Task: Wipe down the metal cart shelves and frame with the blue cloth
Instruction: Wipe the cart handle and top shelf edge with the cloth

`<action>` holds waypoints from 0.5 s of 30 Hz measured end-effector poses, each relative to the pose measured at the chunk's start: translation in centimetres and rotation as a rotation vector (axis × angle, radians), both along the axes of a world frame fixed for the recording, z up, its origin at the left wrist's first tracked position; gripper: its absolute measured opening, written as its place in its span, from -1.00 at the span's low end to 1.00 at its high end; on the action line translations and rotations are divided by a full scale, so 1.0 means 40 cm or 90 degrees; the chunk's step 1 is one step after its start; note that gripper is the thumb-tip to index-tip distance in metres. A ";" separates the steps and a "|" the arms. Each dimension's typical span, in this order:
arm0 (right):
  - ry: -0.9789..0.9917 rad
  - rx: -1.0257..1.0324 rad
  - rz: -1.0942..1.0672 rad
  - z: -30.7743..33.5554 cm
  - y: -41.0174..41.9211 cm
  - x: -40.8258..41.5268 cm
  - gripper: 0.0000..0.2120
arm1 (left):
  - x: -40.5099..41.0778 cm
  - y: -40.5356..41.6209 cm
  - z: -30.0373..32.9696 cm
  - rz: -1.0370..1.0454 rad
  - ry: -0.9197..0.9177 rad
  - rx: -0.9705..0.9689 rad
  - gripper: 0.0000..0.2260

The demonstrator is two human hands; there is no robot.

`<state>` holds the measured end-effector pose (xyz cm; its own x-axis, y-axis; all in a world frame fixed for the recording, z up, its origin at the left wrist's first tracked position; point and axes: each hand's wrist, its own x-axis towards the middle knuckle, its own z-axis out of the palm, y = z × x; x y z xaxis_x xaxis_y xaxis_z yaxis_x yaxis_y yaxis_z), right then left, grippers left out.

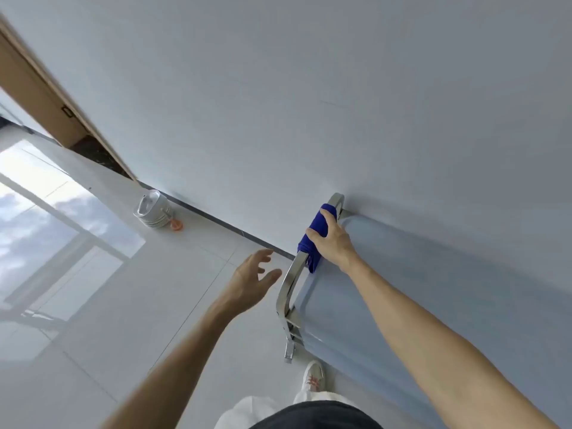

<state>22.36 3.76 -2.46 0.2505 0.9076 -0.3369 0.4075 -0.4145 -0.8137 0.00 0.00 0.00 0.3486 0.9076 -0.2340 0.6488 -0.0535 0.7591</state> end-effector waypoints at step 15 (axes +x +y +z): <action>-0.003 -0.038 -0.168 -0.131 0.206 -0.025 -0.50 | 0.140 0.253 -0.111 -0.213 0.085 -0.222 -0.55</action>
<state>21.37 11.98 -7.70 0.4773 0.7894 -0.3859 0.2829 -0.5539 -0.7831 5.60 10.13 -4.44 0.5539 0.6105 -0.5661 0.7319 -0.0331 0.6806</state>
